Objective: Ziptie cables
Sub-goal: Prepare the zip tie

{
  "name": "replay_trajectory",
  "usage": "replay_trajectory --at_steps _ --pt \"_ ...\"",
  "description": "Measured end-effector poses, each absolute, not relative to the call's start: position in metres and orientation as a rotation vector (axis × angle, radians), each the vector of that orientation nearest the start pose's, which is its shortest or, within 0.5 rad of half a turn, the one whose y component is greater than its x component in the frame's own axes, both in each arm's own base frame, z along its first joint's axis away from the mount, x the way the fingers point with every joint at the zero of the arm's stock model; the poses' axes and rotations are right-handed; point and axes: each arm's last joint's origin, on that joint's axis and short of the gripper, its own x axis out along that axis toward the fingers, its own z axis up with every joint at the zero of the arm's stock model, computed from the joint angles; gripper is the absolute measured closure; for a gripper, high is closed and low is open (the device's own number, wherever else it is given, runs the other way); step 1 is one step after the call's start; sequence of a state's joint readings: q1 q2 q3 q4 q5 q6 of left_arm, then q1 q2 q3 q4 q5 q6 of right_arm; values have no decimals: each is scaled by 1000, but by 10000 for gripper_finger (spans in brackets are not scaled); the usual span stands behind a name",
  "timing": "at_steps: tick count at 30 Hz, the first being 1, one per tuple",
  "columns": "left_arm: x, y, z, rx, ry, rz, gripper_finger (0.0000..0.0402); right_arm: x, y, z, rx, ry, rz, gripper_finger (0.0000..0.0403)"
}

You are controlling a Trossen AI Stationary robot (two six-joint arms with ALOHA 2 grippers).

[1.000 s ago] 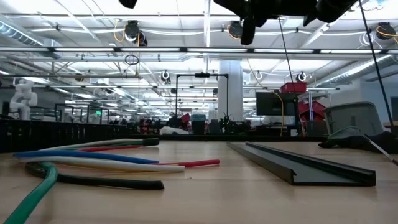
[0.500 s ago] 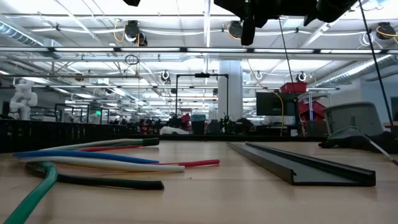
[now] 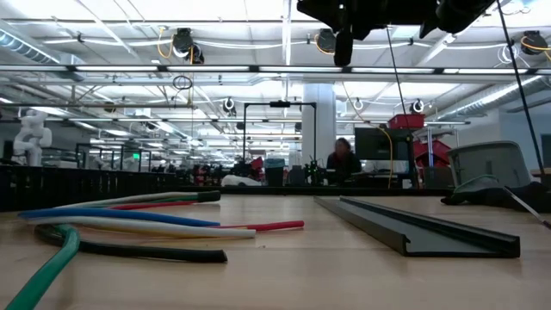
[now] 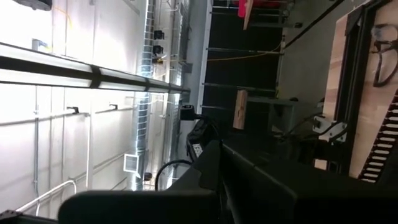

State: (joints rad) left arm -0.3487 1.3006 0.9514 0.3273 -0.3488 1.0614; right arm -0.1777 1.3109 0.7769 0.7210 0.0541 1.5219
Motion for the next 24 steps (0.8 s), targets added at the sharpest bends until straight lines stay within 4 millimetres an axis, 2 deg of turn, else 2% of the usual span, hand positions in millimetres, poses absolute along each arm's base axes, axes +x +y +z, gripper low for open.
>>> replay_trajectory --at_steps 4,8,12,15,18,24 --pt "284 -82 330 891 50 57 399 284 -51 304 1371 -285 -25 403" --pt "289 -60 328 469 74 113 400 284 -49 304 1147 -233 7 403" --pt "294 -35 330 6 27 25 400 285 -47 304 910 -201 27 403" --pt "296 -19 332 -263 13 -43 401 285 -46 303 795 -195 16 403" --pt "296 -10 331 -420 28 -68 401 285 -46 303 703 -197 8 403" --pt "297 -4 330 -588 60 -113 401 285 -45 301 603 -171 -10 403"
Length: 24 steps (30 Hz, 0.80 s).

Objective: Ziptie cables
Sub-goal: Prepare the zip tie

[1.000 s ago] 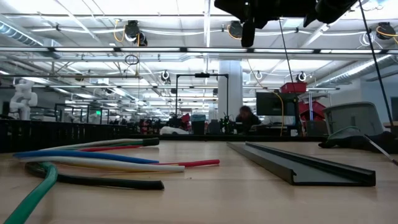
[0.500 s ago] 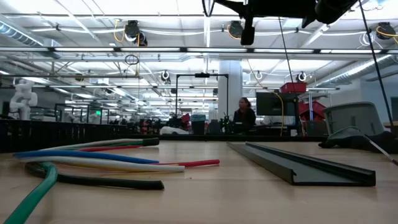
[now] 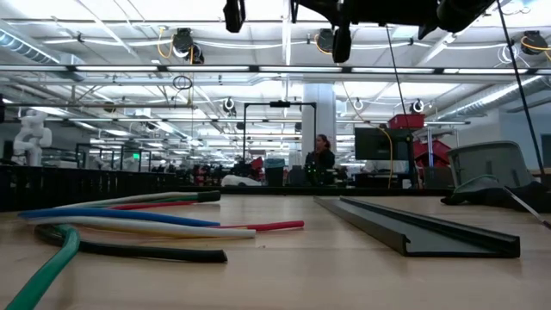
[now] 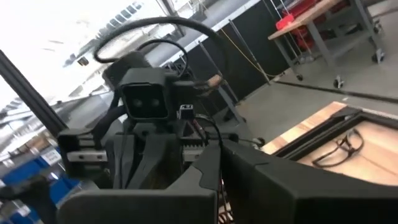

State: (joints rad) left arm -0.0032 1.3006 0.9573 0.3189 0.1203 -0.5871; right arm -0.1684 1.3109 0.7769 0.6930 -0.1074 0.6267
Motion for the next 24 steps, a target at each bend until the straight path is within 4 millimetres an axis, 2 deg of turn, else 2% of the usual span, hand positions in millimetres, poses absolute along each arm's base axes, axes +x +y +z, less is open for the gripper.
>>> replay_trajectory --at_steps 5,10,16,24 --pt "304 -1 321 -722 125 -186 401 286 -45 299 552 -153 -9 403" --pt "315 3 311 -788 206 -252 401 290 -42 304 521 -45 61 403" --pt "320 12 313 -768 196 -252 402 293 -40 314 486 -5 109 403" --pt "319 15 327 -746 150 -262 402 293 -40 312 512 16 107 403"
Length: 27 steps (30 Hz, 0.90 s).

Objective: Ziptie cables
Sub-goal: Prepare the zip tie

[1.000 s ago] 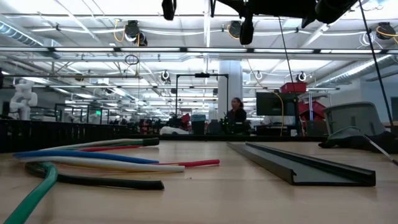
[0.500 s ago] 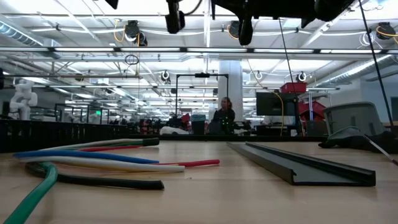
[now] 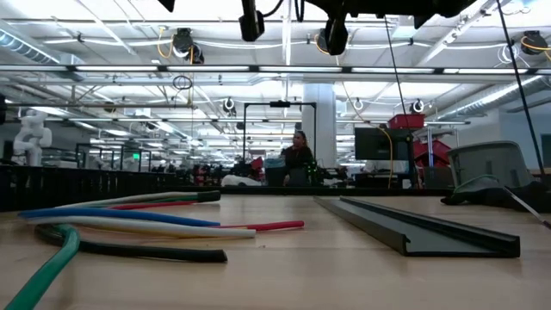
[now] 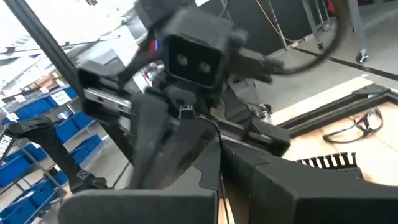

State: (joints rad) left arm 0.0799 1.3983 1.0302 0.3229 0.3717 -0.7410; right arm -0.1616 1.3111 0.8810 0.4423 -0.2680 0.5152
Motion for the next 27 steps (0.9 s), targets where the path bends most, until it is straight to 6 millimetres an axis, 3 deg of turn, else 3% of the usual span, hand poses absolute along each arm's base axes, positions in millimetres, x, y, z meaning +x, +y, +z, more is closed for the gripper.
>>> replay_trajectory --at_steps 10,27 --pt "319 15 321 -720 215 -229 402 293 -42 315 556 -12 104 403" --pt "318 17 326 -672 155 -168 401 292 -45 317 591 -33 106 403"
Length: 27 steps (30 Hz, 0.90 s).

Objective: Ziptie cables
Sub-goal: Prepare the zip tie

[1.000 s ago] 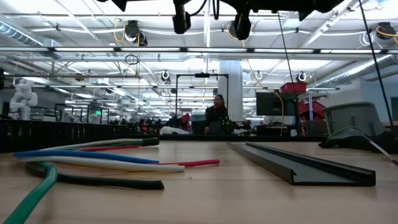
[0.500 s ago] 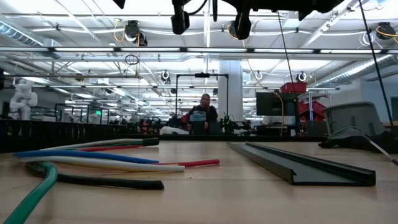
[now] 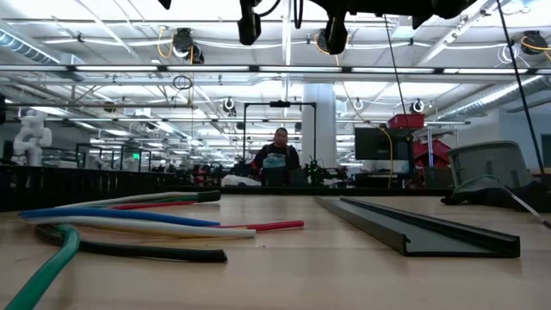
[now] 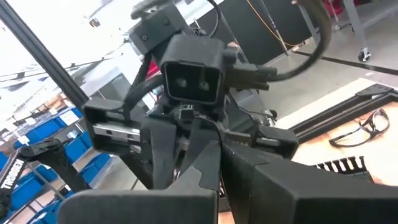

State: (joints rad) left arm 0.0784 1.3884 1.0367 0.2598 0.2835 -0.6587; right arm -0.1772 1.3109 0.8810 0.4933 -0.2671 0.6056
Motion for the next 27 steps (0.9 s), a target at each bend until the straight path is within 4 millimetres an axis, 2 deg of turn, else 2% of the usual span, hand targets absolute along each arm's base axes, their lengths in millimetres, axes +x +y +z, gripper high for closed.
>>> replay_trajectory --at_steps 27 --pt "316 20 329 -658 133 -134 401 292 -43 316 630 -13 128 403"
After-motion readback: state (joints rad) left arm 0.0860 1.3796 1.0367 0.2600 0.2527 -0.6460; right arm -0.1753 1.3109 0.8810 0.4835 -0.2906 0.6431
